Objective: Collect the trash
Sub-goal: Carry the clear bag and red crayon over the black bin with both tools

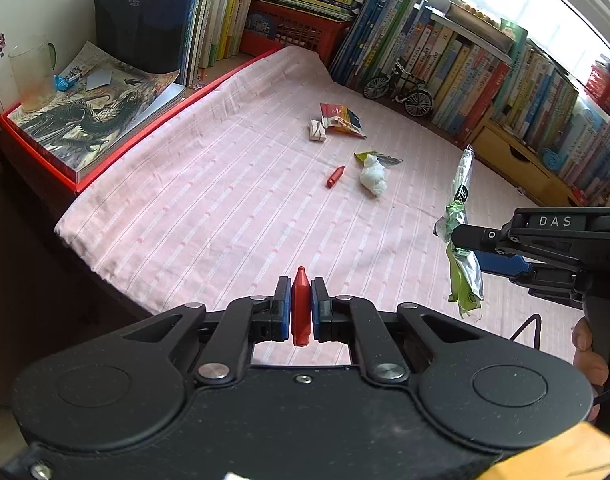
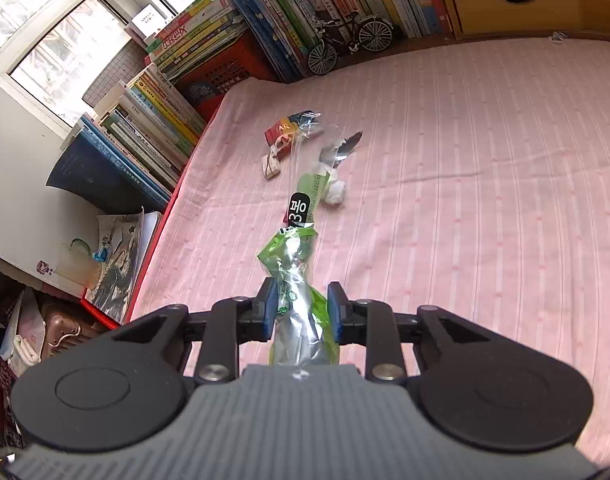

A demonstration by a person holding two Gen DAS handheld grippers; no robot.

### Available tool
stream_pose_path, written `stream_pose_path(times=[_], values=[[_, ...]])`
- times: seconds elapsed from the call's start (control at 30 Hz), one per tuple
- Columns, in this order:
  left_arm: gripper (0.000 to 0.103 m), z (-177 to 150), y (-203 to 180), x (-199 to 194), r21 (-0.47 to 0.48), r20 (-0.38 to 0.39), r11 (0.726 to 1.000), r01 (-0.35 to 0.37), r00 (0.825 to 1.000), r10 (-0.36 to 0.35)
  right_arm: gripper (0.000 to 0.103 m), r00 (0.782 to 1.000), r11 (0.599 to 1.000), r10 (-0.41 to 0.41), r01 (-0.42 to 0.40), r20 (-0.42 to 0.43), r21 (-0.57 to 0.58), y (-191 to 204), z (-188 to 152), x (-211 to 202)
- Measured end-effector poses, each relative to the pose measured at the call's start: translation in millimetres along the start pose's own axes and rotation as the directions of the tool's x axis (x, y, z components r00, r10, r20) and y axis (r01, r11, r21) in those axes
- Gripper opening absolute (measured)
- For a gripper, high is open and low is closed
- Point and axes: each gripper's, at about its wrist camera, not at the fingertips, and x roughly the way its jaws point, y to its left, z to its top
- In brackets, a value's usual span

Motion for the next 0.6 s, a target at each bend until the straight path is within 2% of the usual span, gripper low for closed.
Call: stream_pose_path(times=[0.2,0.33,0.43,0.6], values=[[0.009,-40,32,-32,0.03,-0.041,0.998,0.06,0.997,-0.059,0.032,0.999,0.999,-0.043,0.042,0.033,0.034,26,-74,-42],[0.009,-64,41,-48,0.041,-0.053,0.996,0.082,0.995,-0.08,0.032,0.997,0.997,-0.07,0.072,0.043,-0.032,40,-112,-63],[0.009,-78,44,-55,0.027,-0.058,0.996,0.083,0.995,-0.081,0.032,0.997,0.997,-0.069,0.07,0.021,-0.028,40,-132,-69],[0.009,-100,46,-64,-0.006,-0.059,0.999,0.052,0.997,-0.052,0.032,0.998,0.994,-0.064,0.063,-0.009,-0.093,41,-161,-76]])
